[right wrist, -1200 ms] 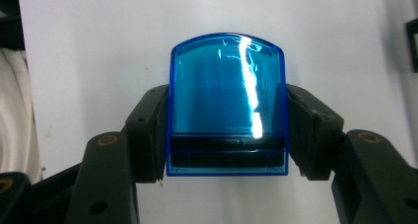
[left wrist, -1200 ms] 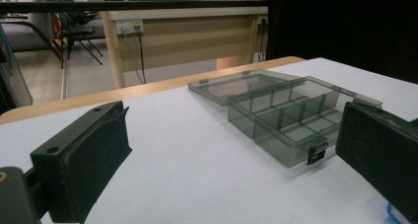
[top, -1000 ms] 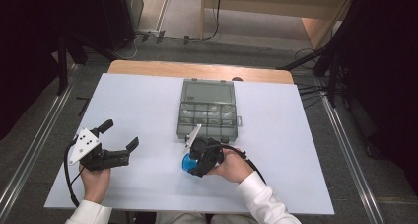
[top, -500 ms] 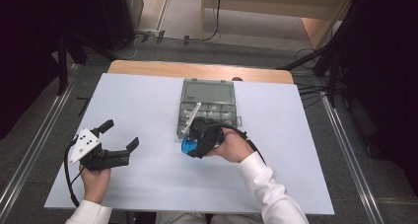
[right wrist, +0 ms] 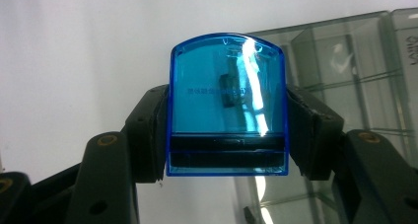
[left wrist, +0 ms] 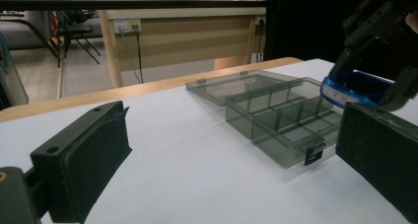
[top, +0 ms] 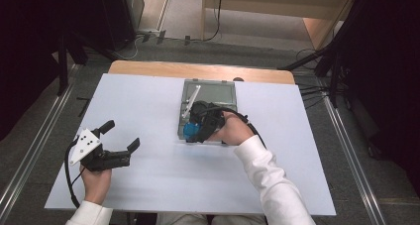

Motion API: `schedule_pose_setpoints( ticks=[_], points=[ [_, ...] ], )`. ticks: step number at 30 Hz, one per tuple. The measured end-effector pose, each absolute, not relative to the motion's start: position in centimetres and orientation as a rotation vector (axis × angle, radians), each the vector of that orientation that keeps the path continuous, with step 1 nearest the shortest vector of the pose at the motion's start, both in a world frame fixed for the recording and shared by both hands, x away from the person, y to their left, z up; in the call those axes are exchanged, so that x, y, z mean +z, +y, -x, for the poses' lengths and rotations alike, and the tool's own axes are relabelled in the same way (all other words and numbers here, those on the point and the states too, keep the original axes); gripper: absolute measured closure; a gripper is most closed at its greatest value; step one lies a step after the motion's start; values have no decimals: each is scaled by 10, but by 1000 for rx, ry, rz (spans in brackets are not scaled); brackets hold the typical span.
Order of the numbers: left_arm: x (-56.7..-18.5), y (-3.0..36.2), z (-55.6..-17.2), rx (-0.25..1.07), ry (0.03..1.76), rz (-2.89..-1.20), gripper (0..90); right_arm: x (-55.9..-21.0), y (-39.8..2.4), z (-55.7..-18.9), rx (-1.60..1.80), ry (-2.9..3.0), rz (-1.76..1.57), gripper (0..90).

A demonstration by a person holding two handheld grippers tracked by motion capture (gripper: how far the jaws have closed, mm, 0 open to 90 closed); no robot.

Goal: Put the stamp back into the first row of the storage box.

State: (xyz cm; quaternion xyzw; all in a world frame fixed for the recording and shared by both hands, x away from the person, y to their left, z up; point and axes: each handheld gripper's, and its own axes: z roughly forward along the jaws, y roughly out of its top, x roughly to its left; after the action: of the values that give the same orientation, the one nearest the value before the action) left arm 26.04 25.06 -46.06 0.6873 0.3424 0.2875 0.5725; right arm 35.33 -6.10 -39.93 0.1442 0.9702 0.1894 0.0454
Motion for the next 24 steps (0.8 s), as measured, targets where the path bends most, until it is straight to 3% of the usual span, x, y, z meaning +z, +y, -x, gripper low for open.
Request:
schedule_pose_setpoints(
  ticks=[24],
  points=[
    [-461, 251, -261, 661, 800, -1605, 0, -401, -91, -425, 549, 2899, -607, 422]
  ],
)
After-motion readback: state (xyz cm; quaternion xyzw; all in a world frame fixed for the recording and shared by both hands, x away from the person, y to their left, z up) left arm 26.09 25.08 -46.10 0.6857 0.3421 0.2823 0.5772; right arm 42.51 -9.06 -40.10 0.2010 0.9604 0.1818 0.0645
